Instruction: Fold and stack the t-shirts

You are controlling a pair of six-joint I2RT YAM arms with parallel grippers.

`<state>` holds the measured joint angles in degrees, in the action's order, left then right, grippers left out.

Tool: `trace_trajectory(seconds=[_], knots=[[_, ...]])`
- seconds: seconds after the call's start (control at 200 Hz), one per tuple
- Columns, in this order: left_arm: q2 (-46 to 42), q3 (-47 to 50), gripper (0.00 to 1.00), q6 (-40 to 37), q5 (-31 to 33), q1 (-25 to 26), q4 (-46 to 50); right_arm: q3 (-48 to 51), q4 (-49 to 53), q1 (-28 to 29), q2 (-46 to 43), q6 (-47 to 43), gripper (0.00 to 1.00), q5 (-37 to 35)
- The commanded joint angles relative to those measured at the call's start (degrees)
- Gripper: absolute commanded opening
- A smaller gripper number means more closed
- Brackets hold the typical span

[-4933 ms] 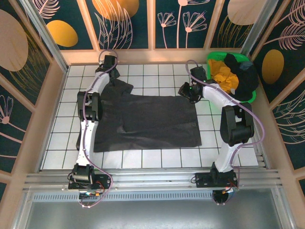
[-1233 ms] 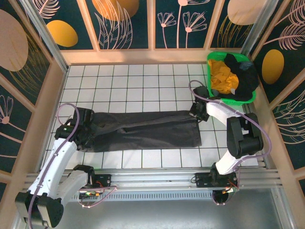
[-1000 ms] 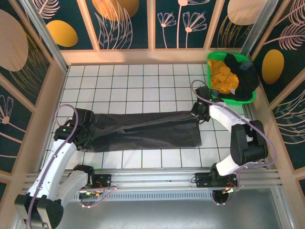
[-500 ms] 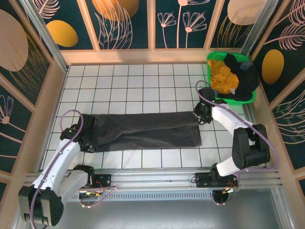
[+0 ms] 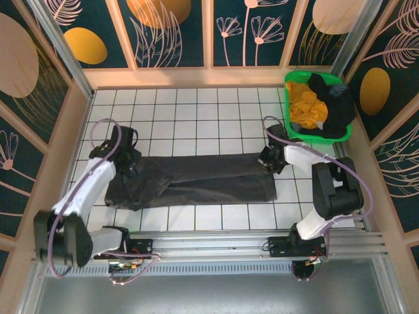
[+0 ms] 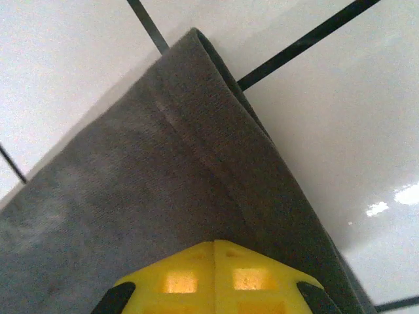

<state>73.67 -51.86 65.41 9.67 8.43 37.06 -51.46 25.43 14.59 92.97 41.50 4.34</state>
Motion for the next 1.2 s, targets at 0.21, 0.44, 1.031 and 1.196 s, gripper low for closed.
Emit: trace_trajectory(seconds=[0.21, 0.44, 1.031, 1.196], knots=[[24.0, -2.0, 0.31, -11.3, -6.8, -13.1, -10.9, 1.1, 3.3, -2.5, 3.9, 2.8, 0.12, -4.6], [30.8, -4.4, 0.32, -17.9, -10.9, -20.0, -12.3, -3.6, 2.0, -3.8, 9.7, 2.0, 0.20, -3.0], [24.9, -14.3, 0.46, -26.2, -23.1, -13.4, -20.1, -24.5, -3.2, 0.5, 10.9, -13.7, 0.47, 4.0], [26.2, -10.2, 0.45, -31.2, -31.3, -9.6, -23.6, -19.3, -4.7, 3.9, 7.9, -11.4, 0.48, 12.4]])
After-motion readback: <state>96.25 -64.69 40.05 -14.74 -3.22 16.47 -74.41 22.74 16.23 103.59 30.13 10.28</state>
